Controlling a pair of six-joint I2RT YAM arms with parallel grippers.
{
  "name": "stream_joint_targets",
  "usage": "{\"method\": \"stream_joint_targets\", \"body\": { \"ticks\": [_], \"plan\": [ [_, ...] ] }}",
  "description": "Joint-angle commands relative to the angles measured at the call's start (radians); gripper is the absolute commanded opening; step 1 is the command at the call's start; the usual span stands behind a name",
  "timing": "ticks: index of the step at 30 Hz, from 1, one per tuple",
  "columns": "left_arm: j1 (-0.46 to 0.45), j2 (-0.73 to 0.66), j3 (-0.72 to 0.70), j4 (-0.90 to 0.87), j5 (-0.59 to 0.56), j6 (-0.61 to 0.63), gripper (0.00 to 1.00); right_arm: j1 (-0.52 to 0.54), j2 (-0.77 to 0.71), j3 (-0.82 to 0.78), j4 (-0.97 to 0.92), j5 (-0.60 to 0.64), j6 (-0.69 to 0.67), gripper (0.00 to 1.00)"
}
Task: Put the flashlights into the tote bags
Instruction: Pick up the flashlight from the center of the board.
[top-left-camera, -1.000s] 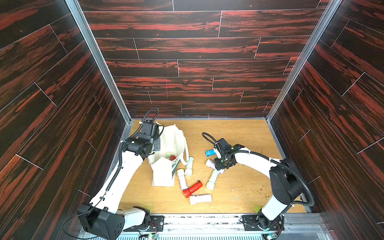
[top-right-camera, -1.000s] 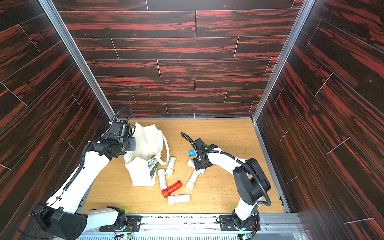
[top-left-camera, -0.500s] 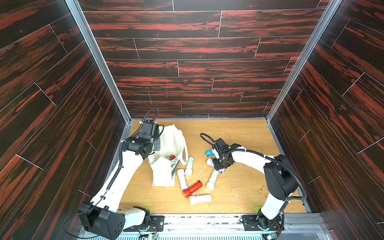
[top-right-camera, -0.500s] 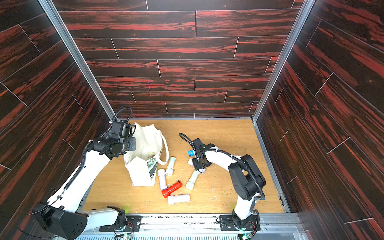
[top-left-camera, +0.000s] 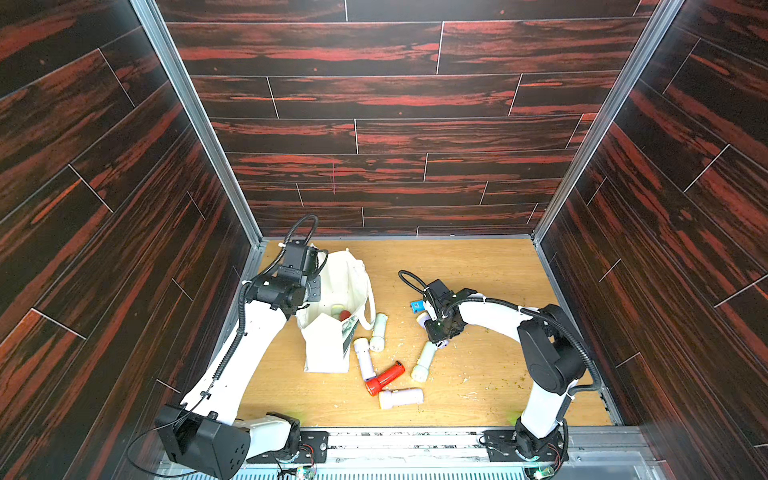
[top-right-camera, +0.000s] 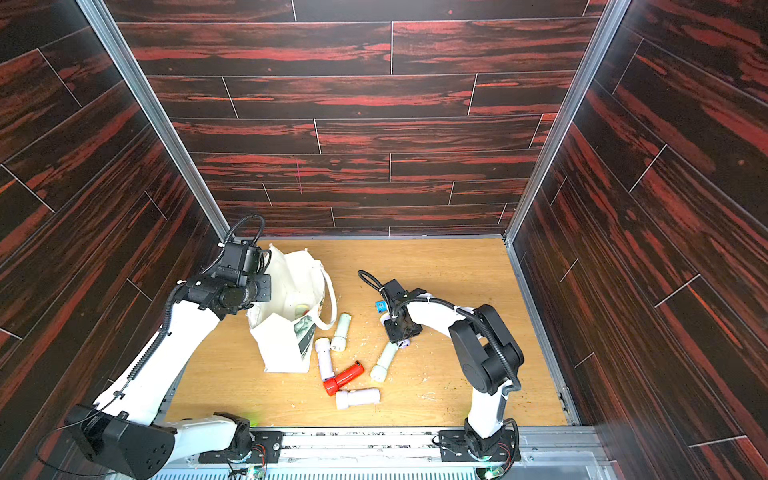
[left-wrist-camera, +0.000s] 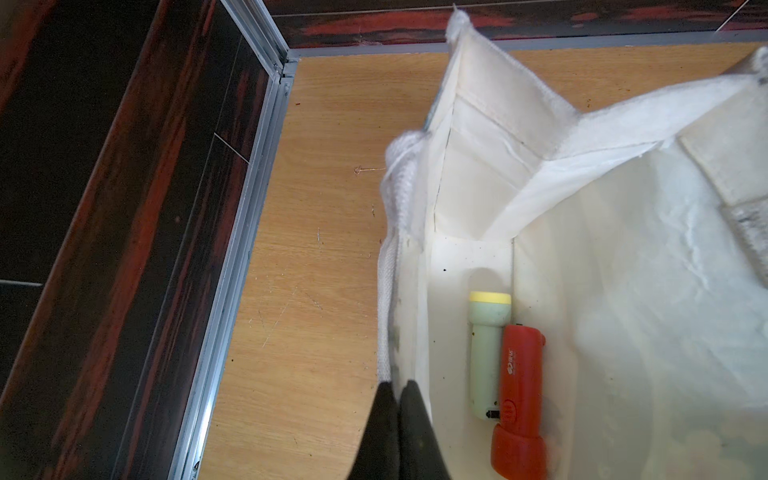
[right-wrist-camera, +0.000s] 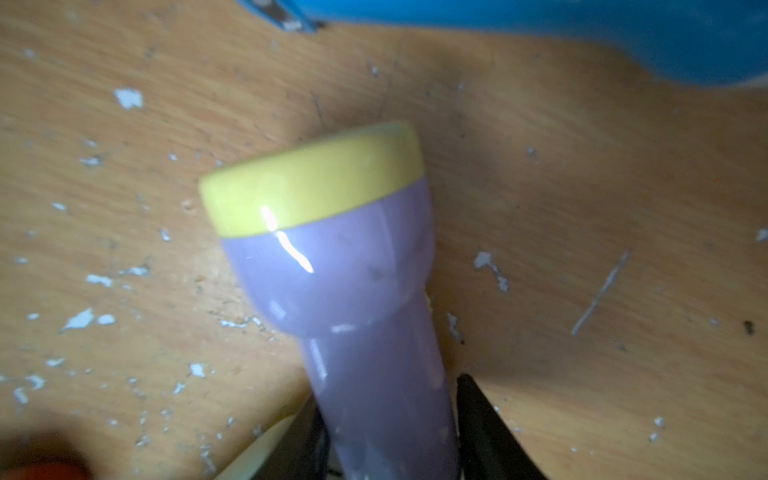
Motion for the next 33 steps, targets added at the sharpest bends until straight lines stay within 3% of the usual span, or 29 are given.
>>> {"method": "stream_joint_targets", "body": {
  "ticks": [1, 17, 28, 33],
  "plan": [
    [-0.005, -0.007, 0.0, -0.012, 0.002, -0.002, 0.0, -0.003, 0.028, 0.013, -0.018, -0.006, -0.008, 0.48],
    [-0.006, -0.016, -0.008, -0.009, -0.007, -0.012, 0.0, -0.003, -0.017, 0.015, -0.022, 0.032, 0.001, 0.35],
    [-0.005, -0.055, -0.019, 0.022, 0.053, -0.054, 0.0, -0.002, -0.246, -0.024, -0.05, 0.197, 0.066, 0.19],
    [-0.005, -0.073, -0.039, 0.053, 0.099, -0.083, 0.0, -0.002, -0.363, -0.042, -0.033, 0.191, 0.105, 0.11]
  ]
}}
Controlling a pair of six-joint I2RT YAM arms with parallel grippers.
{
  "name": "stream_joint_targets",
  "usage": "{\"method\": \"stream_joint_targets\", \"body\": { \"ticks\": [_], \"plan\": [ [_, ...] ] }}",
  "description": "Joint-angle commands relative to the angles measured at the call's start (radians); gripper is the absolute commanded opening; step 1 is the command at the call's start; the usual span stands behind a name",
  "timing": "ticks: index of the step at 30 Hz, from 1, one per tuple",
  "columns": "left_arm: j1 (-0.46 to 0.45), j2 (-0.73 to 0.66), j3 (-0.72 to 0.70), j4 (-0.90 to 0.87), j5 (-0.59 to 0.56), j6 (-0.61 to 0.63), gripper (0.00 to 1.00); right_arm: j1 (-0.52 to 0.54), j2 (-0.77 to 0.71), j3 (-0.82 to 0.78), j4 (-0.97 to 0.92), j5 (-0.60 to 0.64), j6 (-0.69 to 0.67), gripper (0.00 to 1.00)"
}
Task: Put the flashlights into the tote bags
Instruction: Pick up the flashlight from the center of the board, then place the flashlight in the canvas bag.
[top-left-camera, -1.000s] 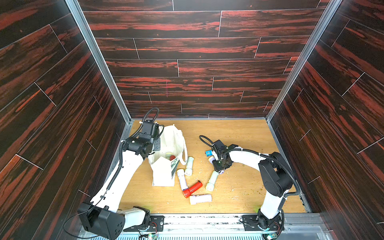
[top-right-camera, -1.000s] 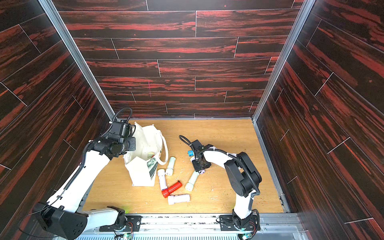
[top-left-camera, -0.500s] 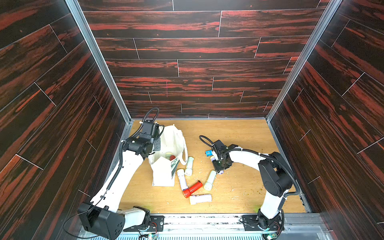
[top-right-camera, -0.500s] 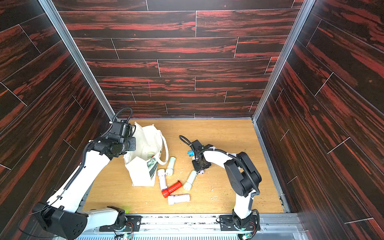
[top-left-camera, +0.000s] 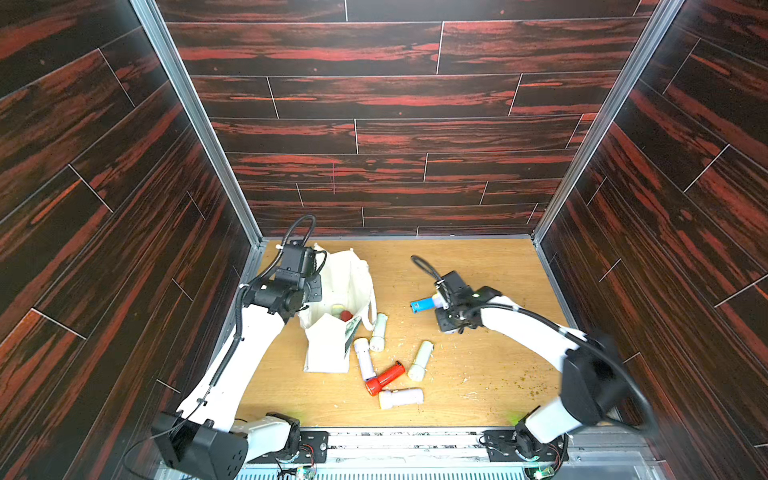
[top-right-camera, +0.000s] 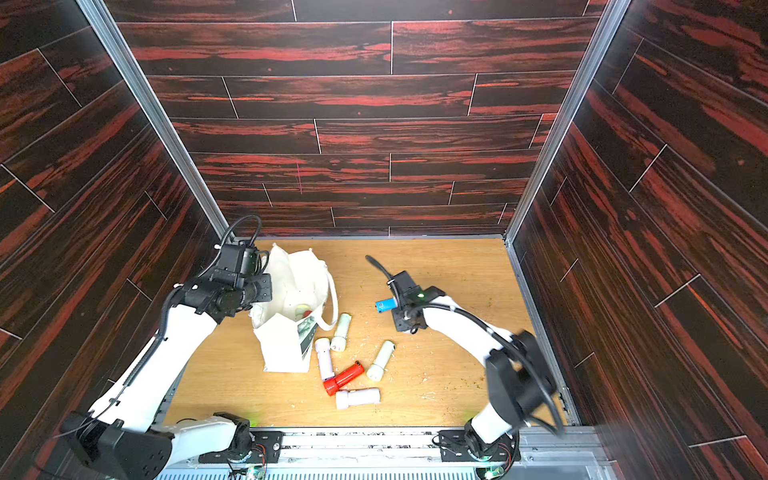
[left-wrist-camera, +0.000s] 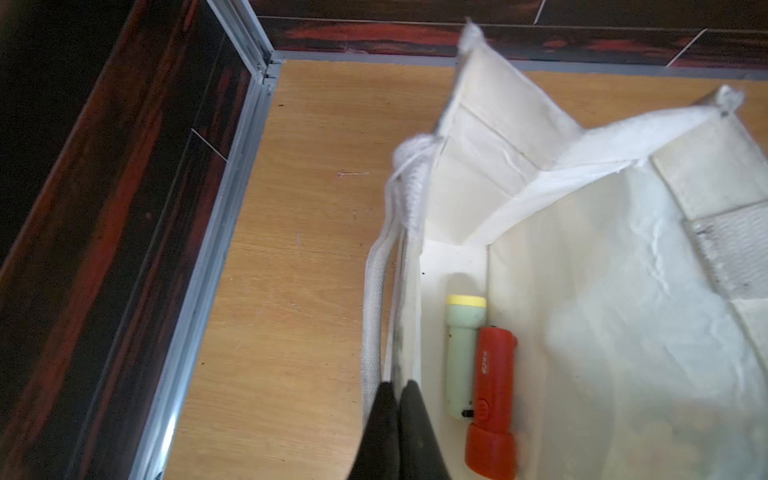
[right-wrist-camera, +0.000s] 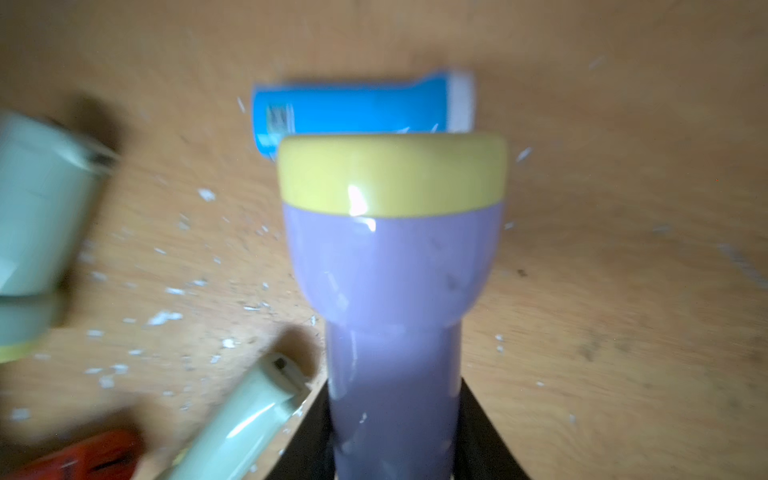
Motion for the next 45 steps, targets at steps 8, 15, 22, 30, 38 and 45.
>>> {"method": "stream_joint_targets", "body": {
  "ticks": [8, 15, 22, 30, 38, 45],
  "plan": [
    [0.003, -0.041, -0.021, 0.038, 0.091, -0.044, 0.0, -0.002, -0.238, -0.077, 0.071, -0.016, 0.077, 0.0],
    [0.014, -0.064, -0.038, 0.097, 0.197, -0.08, 0.0, -0.002, -0.34, -0.077, 0.167, -0.177, 0.138, 0.0],
    [0.015, -0.076, -0.065, 0.168, 0.322, -0.13, 0.0, 0.089, -0.346, -0.068, 0.313, -0.215, 0.276, 0.0],
    [0.015, -0.083, -0.097, 0.225, 0.396, -0.161, 0.0, 0.24, -0.293, -0.039, 0.451, -0.166, 0.359, 0.0],
    [0.015, -0.078, -0.117, 0.281, 0.48, -0.142, 0.0, 0.316, -0.155, 0.104, 0.45, -0.214, 0.301, 0.0],
    [0.015, -0.082, -0.133, 0.301, 0.513, -0.136, 0.0, 0.318, 0.018, 0.278, 0.329, -0.235, 0.278, 0.0]
  ]
}}
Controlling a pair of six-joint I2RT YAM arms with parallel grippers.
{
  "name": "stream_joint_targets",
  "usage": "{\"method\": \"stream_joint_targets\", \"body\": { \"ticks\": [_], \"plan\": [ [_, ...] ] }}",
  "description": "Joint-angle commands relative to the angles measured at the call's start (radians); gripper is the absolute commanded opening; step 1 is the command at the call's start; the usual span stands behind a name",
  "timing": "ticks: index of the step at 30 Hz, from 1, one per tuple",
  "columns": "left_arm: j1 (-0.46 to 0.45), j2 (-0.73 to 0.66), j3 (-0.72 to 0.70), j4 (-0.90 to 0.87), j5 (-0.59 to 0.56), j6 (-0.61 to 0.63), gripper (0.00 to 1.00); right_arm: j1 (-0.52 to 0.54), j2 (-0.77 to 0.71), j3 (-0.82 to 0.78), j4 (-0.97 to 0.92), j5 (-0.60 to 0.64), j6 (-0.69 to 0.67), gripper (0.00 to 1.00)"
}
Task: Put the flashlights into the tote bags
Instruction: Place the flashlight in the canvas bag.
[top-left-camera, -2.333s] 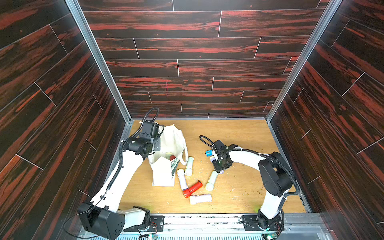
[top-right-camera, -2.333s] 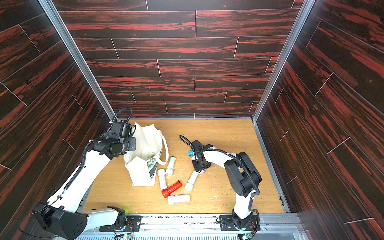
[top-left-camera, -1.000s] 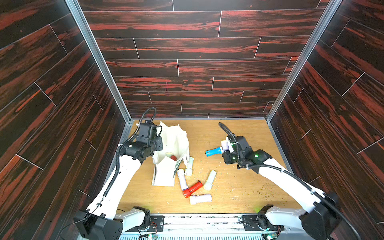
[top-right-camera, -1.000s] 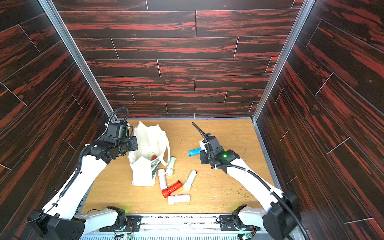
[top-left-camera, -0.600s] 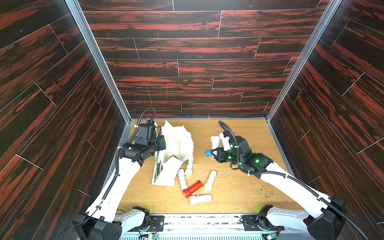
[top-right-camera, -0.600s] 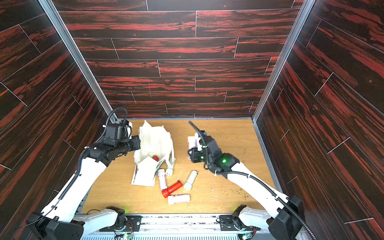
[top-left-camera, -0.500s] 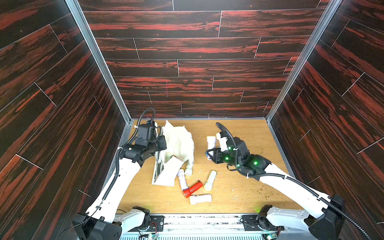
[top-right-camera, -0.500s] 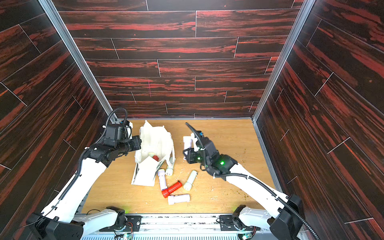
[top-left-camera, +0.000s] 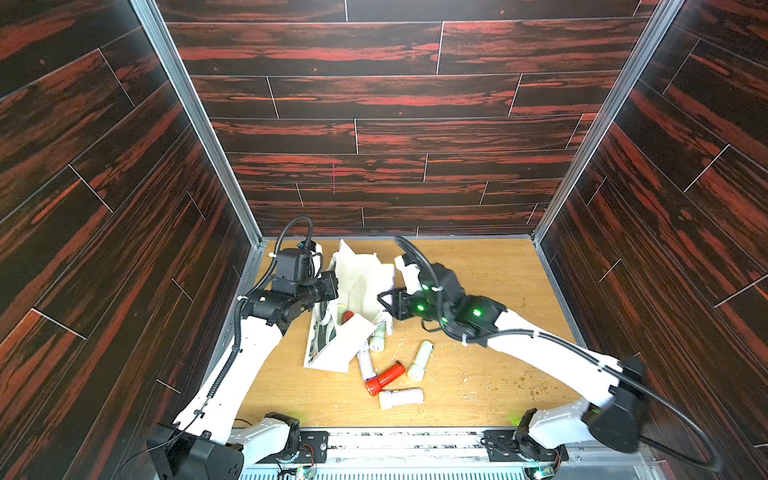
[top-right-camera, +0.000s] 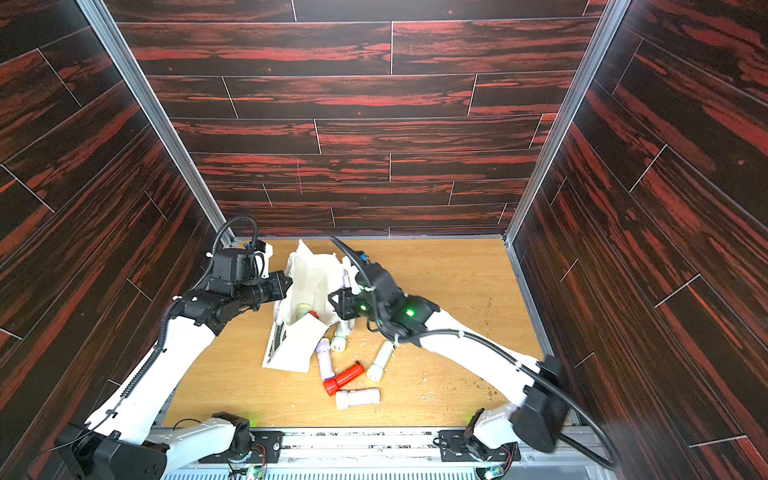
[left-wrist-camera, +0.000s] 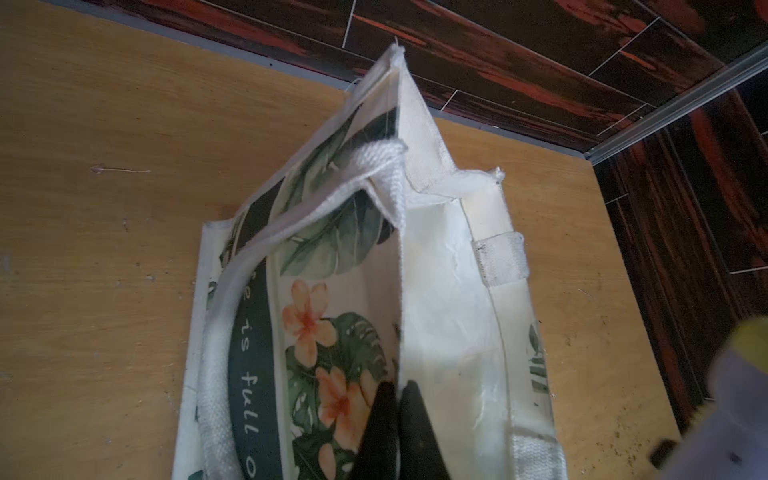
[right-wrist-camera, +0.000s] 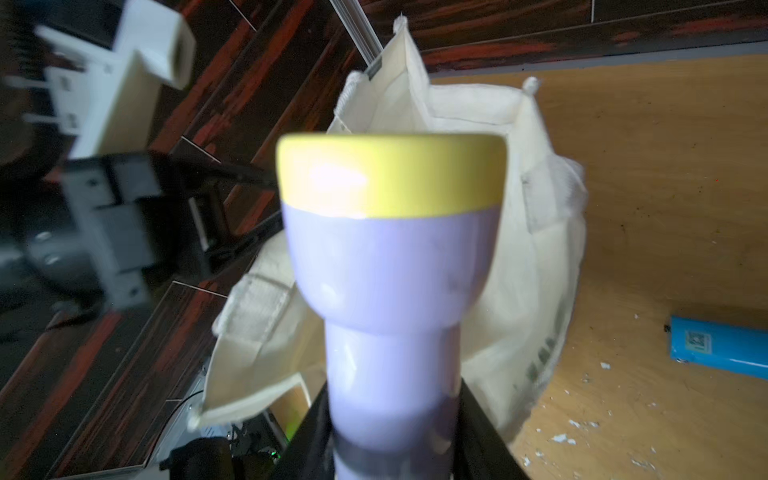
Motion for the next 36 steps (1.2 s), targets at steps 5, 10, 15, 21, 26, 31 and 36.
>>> {"method": "stream_joint_targets", "body": {
  "ticks": [5, 10, 15, 21, 26, 31, 36],
  "plan": [
    [0.002, -0.03, -0.022, 0.054, 0.052, 0.007, 0.0, 0.003, 0.183, 0.192, -0.151, -0.011, -0.017, 0.0],
    [0.003, -0.036, -0.03, 0.071, 0.061, -0.008, 0.0, -0.003, 0.286, 0.288, -0.219, -0.046, -0.001, 0.0],
    [0.003, -0.047, -0.048, 0.117, 0.087, -0.044, 0.0, -0.01, 0.366, 0.379, -0.262, -0.11, 0.011, 0.0],
    [0.003, -0.06, -0.105, 0.211, 0.12, -0.134, 0.0, -0.02, 0.431, 0.438, -0.297, -0.171, 0.02, 0.0],
    [0.003, -0.061, -0.125, 0.242, 0.115, -0.168, 0.0, -0.052, 0.47, 0.453, -0.32, -0.229, 0.047, 0.0],
    [0.002, -0.062, -0.123, 0.254, 0.13, -0.18, 0.0, -0.062, 0.535, 0.501, -0.351, -0.282, 0.046, 0.0],
    [0.004, -0.065, -0.142, 0.302, 0.171, -0.217, 0.0, -0.06, 0.585, 0.519, -0.345, -0.304, 0.059, 0.0]
  ]
}}
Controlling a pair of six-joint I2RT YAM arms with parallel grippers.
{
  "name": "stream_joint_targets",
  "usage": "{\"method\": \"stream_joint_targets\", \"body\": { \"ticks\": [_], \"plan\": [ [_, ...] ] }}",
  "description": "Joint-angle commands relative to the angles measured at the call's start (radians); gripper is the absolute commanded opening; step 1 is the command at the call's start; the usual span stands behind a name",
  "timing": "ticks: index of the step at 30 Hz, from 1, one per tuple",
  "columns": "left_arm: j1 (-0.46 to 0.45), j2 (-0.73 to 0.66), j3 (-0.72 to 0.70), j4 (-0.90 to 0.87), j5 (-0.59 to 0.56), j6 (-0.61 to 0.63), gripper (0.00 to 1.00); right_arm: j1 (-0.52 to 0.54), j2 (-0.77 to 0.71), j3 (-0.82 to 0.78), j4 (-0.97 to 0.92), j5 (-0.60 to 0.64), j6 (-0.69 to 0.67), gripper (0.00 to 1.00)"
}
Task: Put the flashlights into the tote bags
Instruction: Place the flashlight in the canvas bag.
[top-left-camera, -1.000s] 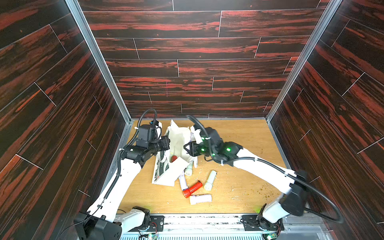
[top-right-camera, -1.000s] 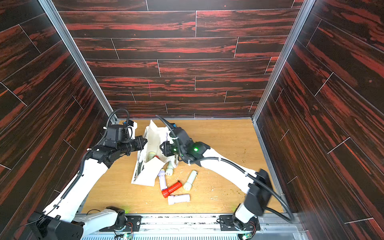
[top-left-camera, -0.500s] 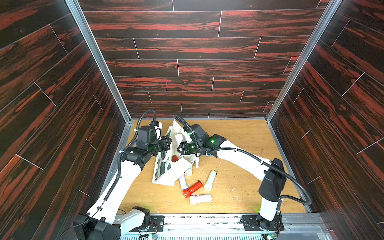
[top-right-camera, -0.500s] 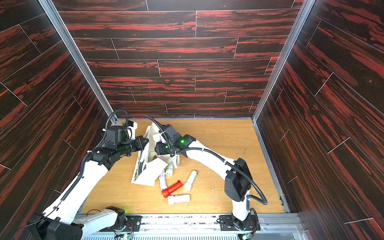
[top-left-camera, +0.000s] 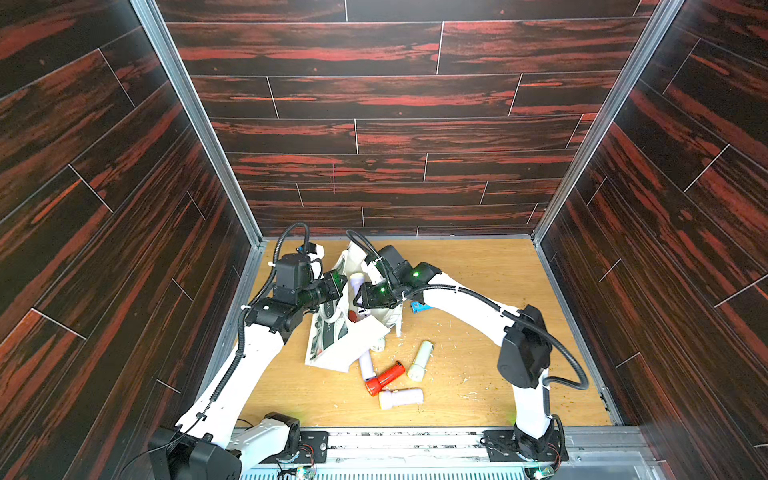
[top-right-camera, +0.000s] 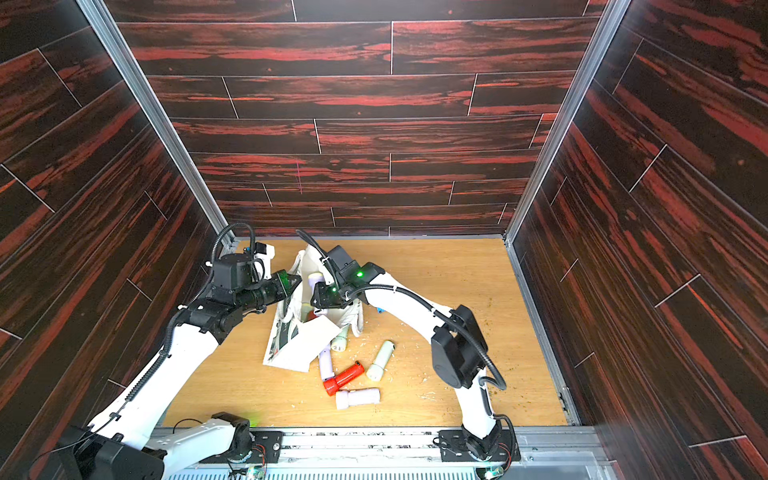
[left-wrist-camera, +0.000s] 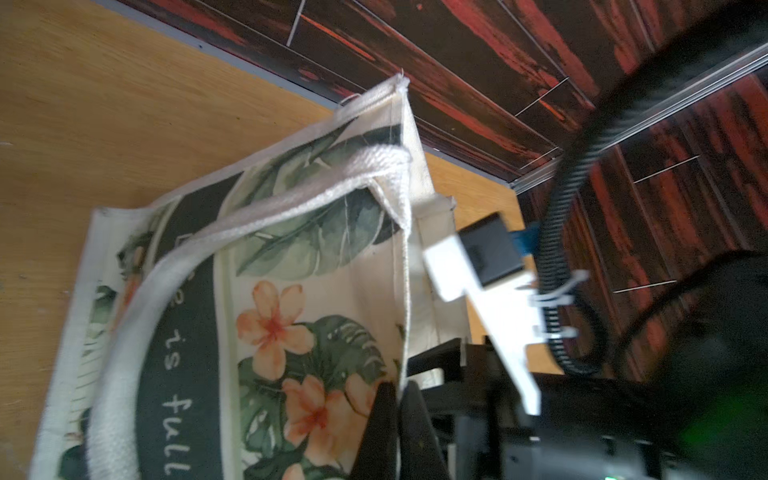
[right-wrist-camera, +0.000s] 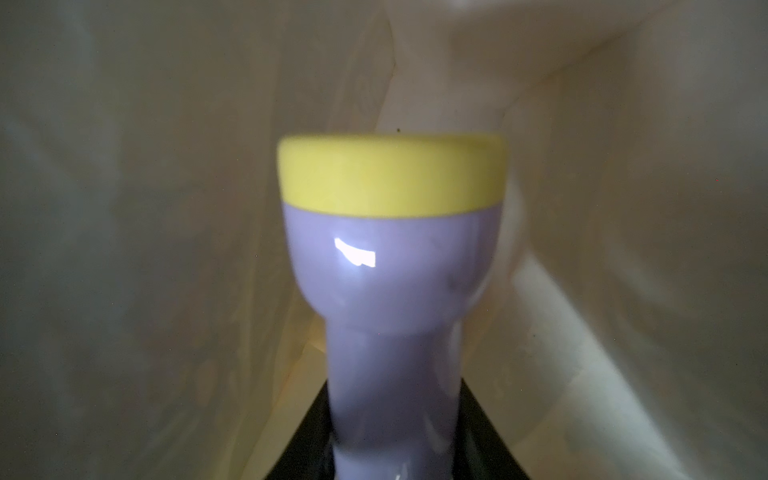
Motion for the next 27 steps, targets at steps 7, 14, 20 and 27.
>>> {"method": "stream_joint_targets", "body": {
  "ticks": [7, 14, 20, 27],
  "plan": [
    [0.004, -0.026, -0.013, 0.087, 0.056, -0.043, 0.0, 0.011, 0.099, 0.017, 0.016, -0.059, 0.036, 0.0],
    [0.004, -0.022, -0.022, 0.087, 0.063, -0.04, 0.0, 0.012, 0.151, -0.002, 0.057, -0.1, 0.06, 0.0],
    [0.004, -0.02, -0.03, 0.092, 0.063, -0.041, 0.0, 0.011, 0.189, -0.01, 0.076, -0.117, 0.082, 0.0],
    [0.004, -0.015, -0.03, 0.092, 0.06, -0.039, 0.0, 0.011, 0.223, -0.013, 0.079, -0.123, 0.096, 0.0]
  ]
}}
